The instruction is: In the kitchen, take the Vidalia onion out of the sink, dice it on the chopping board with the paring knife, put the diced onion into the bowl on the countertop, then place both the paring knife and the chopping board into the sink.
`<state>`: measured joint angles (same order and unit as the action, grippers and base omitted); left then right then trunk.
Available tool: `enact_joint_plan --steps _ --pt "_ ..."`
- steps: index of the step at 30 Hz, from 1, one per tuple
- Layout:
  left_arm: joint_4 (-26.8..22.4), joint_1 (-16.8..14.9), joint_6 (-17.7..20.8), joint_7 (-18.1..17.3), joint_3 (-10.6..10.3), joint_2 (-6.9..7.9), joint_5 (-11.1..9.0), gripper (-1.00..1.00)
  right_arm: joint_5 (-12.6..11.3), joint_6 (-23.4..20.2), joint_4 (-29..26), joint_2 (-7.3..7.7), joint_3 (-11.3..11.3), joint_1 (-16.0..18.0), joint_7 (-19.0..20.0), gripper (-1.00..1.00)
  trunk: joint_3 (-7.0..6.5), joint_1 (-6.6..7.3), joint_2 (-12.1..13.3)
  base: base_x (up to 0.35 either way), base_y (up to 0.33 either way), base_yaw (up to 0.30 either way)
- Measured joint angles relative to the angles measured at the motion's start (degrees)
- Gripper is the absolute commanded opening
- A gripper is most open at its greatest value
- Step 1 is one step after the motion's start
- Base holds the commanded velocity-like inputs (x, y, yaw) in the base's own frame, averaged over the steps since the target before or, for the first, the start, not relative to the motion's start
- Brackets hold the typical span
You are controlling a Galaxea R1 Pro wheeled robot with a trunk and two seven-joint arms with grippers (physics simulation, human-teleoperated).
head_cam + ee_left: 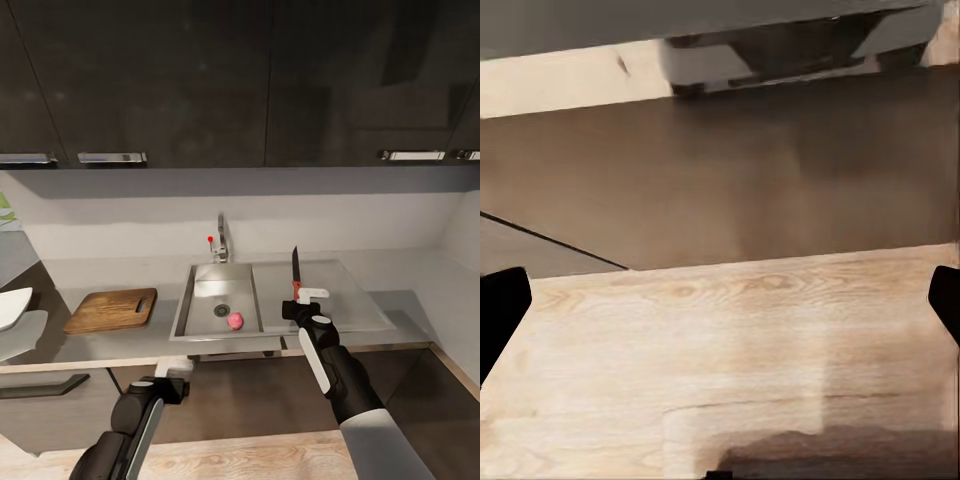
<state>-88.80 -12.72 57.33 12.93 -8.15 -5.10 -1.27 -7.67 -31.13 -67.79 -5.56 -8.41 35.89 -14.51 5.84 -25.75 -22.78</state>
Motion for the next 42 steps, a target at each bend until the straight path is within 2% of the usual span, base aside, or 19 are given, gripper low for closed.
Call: enact_joint_plan --steps 10,11,17,25,29,35,37,38,40,42 --pt "0.0 -7.9 0.5 0.1 -0.1 -0.91 -0.2 1.00 0.0 0.0 0.8 -0.03 0.0 0.0 0.0 -1.00 0.00 0.00 0.0 0.000 0.000 0.000" --pt "0.1 -10.3 0.6 0.1 -0.1 -1.40 -0.3 1.00 0.0 0.0 1.0 -0.01 0.0 0.0 0.1 -1.00 -0.01 0.00 0.0 0.000 0.000 0.000" --pt "0.4 -16.3 0.8 0.0 -0.2 -2.80 -0.5 1.00 0.0 0.0 1.3 -0.14 0.0 0.0 0.1 -1.00 0.00 0.00 0.0 0.000 0.000 0.000" --pt "5.2 -23.7 1.0 0.0 -0.1 -3.25 -0.5 1.00 0.0 0.0 1.3 -0.12 0.0 0.0 0.1 -1.00 0.00 0.00 0.0 0.000 0.000 0.000" --pt "11.5 -28.4 1.0 0.0 -0.1 -3.38 -0.6 1.00 0.0 0.0 1.3 -0.14 0.0 0.0 0.1 -1.00 0.00 0.00 0.0 0.000 0.000 0.000" --pt "29.2 -38.0 0.7 -0.1 -0.1 -3.63 -0.9 1.00 0.0 0.0 1.3 -0.02 0.0 0.0 0.1 -1.00 0.00 0.00 0.0 0.000 0.000 0.000" --pt "37.9 -42.8 0.5 -0.2 0.0 -3.74 -2.3 1.00 0.1 0.1 1.3 -0.01 0.1 0.0 0.0 -1.00 -0.01 0.00 0.0 0.000 0.000 0.000" --pt "43.8 -46.1 0.4 -0.3 0.0 -3.77 -3.8 1.00 0.1 0.1 1.0 0.00 0.1 0.0 0.0 -1.00 -0.01 -0.01 0.0 0.000 0.000 0.000" --pt "49.0 -48.9 -0.1 -0.4 0.1 -3.79 -4.9 1.00 0.1 0.0 0.7 0.00 0.1 0.0 0.0 -1.00 0.00 0.00 0.0 0.000 0.000 0.000" --pt "51.7 -50.1 -0.4 -0.4 0.1 -3.80 -5.4 1.00 0.1 0.0 0.5 0.02 0.2 0.0 0.0 -1.00 0.00 0.00 0.0 0.000 0.000 0.000"
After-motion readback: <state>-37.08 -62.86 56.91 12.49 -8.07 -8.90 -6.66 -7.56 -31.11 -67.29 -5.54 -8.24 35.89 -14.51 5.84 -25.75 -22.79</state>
